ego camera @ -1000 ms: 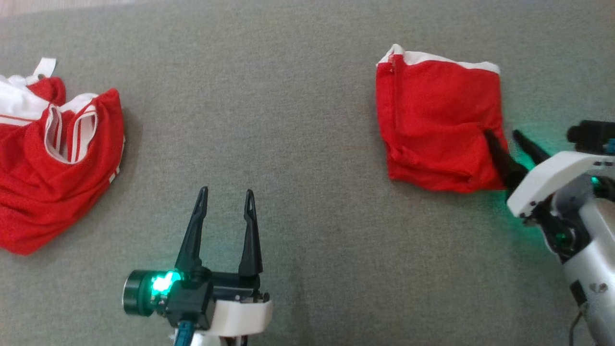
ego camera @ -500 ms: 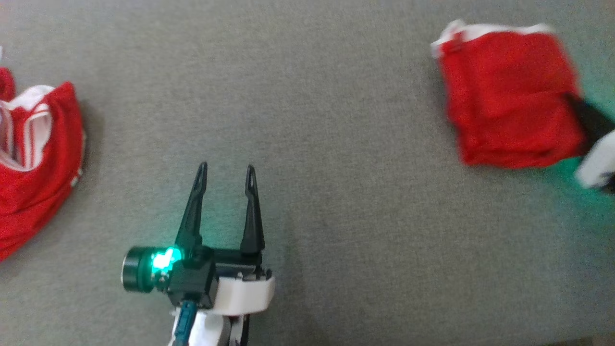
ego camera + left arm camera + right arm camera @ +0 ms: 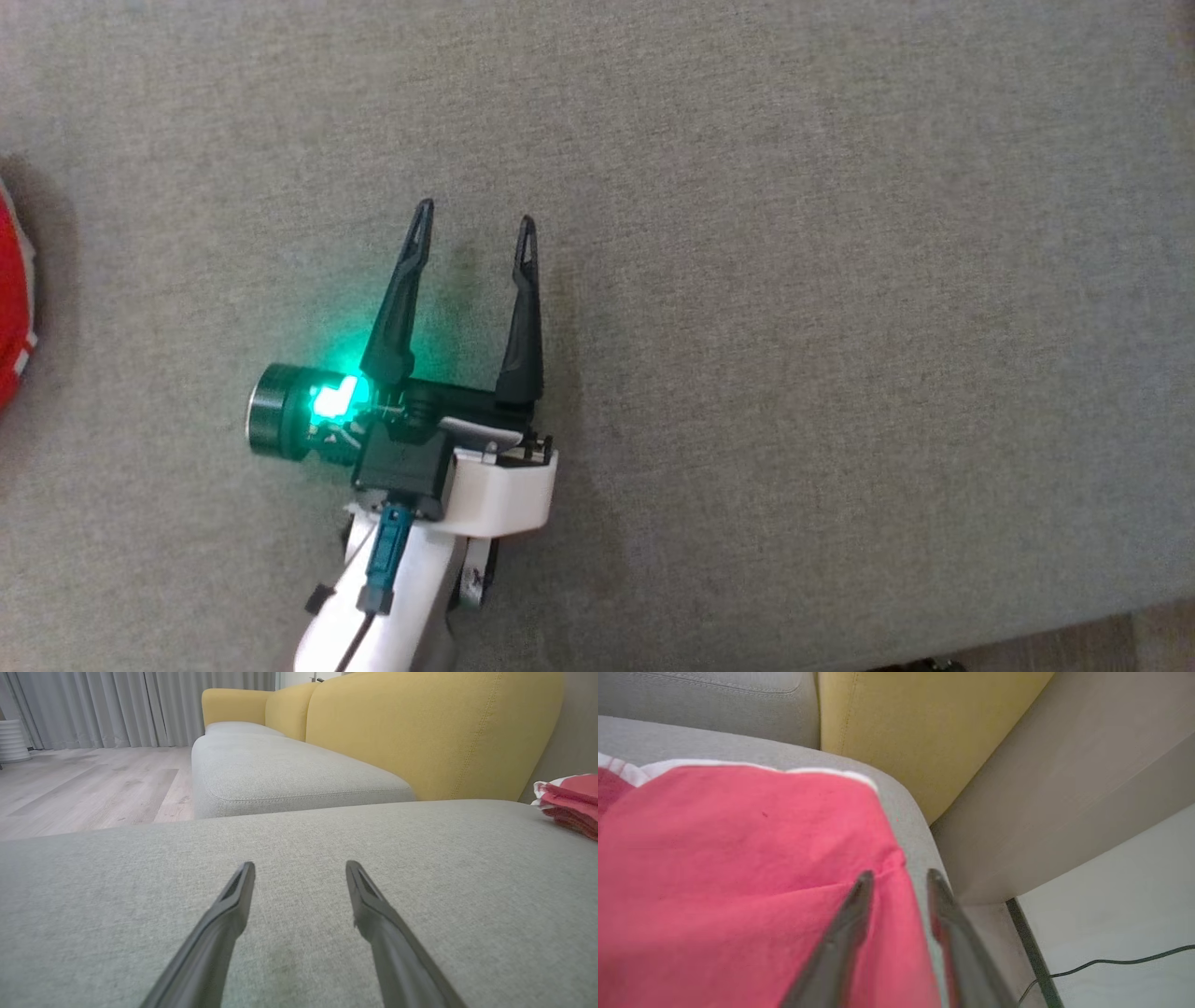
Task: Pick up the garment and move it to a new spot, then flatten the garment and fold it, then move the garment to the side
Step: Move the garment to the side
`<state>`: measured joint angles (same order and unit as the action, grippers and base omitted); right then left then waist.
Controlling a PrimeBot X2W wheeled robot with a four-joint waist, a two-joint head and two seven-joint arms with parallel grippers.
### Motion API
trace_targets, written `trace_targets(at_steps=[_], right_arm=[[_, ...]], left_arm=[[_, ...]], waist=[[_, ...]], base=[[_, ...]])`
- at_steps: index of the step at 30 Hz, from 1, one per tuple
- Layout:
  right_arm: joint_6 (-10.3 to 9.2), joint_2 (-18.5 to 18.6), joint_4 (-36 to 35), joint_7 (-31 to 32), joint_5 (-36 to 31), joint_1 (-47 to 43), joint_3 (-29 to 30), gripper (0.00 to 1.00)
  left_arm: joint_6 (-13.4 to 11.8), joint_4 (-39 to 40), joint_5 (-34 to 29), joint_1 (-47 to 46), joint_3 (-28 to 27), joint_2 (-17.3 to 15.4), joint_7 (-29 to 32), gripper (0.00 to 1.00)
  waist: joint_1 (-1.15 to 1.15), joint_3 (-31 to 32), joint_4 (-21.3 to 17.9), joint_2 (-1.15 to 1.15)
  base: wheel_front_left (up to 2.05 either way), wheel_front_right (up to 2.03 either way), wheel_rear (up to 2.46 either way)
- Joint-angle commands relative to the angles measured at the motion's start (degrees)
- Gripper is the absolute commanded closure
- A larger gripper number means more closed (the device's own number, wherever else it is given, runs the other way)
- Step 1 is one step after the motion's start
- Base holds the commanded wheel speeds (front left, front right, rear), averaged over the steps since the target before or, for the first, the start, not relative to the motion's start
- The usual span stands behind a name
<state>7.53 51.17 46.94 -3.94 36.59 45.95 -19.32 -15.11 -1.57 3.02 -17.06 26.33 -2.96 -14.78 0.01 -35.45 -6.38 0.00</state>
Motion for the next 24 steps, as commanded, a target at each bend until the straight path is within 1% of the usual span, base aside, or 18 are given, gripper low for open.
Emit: trace_targets(at_steps=[1,3,6,8,12,13,16,19,22,24], right_arm=[[-0.04,2.3,0.7,-1.6,-1.6,-0.9,0.4,0.0],[-0.04,0.5,2.7,-4.3,-4.3,0.1,1.0,0.0],[-0.04,-4.4,3.8,-7.4,-5.9,0.2,1.1,0.0],[-0.04,-8.1,3.0,-8.6,-6.1,-0.8,0.0,0.0],[-0.04,-15.6,-0.9,-10.3,-5.4,-4.6,-3.2,0.0],[-0.04,-15.6,-0.9,-10.3,-5.4,-4.6,-3.2,0.0],[-0.04,-20.7,-4.5,-10.8,-3.6,-8.4,-5.2,0.0],[-0.04,-24.9,-9.1,-11.0,-2.6,-12.6,-6.4,0.0],[-0.04,-29.0,-14.4,-11.0,-3.9,-18.0,-4.9,0.0],[-0.04,-32.0,-17.7,-11.0,-6.0,-22.1,-2.7,0.0]], left_arm=[[0.2,0.4,0.0,-0.2,-1.0,0.1,-0.2,0.0],[0.3,0.0,0.3,-0.3,-0.6,0.1,-0.2,0.0],[-0.1,-0.2,1.1,0.5,-0.5,0.1,-0.2,0.0],[-0.4,-0.2,2.0,1.6,-0.8,0.1,-0.2,0.0],[-0.6,-0.5,3.7,5.0,-2.4,0.1,-0.2,0.0],[-0.6,-0.5,3.7,5.0,-2.4,0.1,-0.2,0.0],[-0.3,-0.8,5.0,7.7,-4.0,0.1,-0.2,0.0],[0.1,-1.1,6.2,10.3,-6.0,0.1,-0.2,0.0],[0.5,-1.3,7.0,12.5,-8.0,0.1,-0.2,0.0],[1.0,-1.5,7.1,13.7,-9.1,0.1,-0.2,0.0]], waist=[[-0.01,0.4,0.2,0.0],[-0.01,1.6,0.5,0.0],[-0.01,4.6,0.9,0.0],[-0.01,7.1,1.1,0.0],[-0.01,13.3,1.5,0.0],[-0.01,13.3,1.5,0.0],[-0.01,17.9,2.0,0.0],[-0.01,22.4,2.6,0.0],[-0.01,26.3,3.3,0.0],[-0.01,28.7,3.8,0.0]], base=[[0.0,0.0,0.0],[0.0,0.0,0.0],[0.0,0.0,0.0],[0.0,0.0,0.0],[0.0,0.0,0.0],[0.0,0.0,0.0],[0.0,0.0,0.0],[0.0,0.0,0.0],[0.0,0.0,0.0],[0.0,0.0,0.0]])
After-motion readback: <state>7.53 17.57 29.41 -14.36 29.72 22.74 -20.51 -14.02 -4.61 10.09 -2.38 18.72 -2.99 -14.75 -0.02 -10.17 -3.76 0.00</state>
